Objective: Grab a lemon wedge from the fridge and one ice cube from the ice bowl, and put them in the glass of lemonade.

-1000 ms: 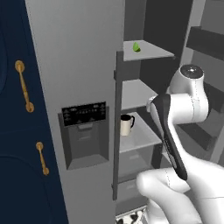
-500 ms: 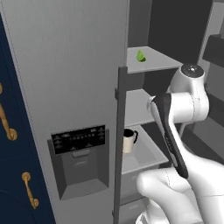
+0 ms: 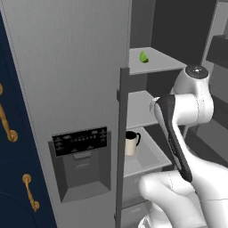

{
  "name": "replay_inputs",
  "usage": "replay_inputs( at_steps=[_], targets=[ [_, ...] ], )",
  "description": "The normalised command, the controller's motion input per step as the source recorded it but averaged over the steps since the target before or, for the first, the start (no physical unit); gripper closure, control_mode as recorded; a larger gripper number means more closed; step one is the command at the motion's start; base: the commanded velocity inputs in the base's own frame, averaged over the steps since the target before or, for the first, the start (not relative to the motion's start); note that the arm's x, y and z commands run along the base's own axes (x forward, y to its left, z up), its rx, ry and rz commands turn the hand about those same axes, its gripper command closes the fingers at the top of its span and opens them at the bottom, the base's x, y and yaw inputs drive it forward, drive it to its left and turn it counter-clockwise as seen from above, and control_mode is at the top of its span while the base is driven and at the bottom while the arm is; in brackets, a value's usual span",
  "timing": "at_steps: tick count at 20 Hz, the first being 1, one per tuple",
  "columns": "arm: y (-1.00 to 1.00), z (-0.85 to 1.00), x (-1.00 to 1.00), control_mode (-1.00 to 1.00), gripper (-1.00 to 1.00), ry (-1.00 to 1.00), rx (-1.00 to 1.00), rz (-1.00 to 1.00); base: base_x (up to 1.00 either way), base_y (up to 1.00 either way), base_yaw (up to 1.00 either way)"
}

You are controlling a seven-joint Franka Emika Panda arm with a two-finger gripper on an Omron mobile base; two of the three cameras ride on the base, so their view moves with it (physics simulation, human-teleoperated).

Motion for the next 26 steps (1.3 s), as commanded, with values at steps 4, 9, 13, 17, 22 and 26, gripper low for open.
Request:
replay_inputs(
  at_steps=[4, 9, 13, 17, 22, 26],
  targets=[
    [0.00, 0.28, -0.02, -1.00, -1.00, -0.19, 0.08, 0.08, 0.00, 0.00, 0.00],
    [0.12, 0.17, -0.19, -1.00, -1.00, -0.14, 0.04, 0.18, 0.00, 0.00, 0.00],
    [0.34, 0.69, -0.24, -1.00, -1.00, -0.12, -0.12, 0.13, 0.00, 0.00, 0.00],
    [0.12, 1.00, -0.02, -1.00, -1.00, -0.20, -0.15, 0.03, 0.00, 0.00, 0.00],
    [-0.10, 1.00, 0.44, -1.00, -1.00, -0.15, -0.05, 0.00, 0.00, 0.00, 0.00],
    [-0.02, 0.98, 0.69, -1.00, -1.00, -0.21, 0.00, 0.00, 0.00, 0.00, 0.00]
  ],
)
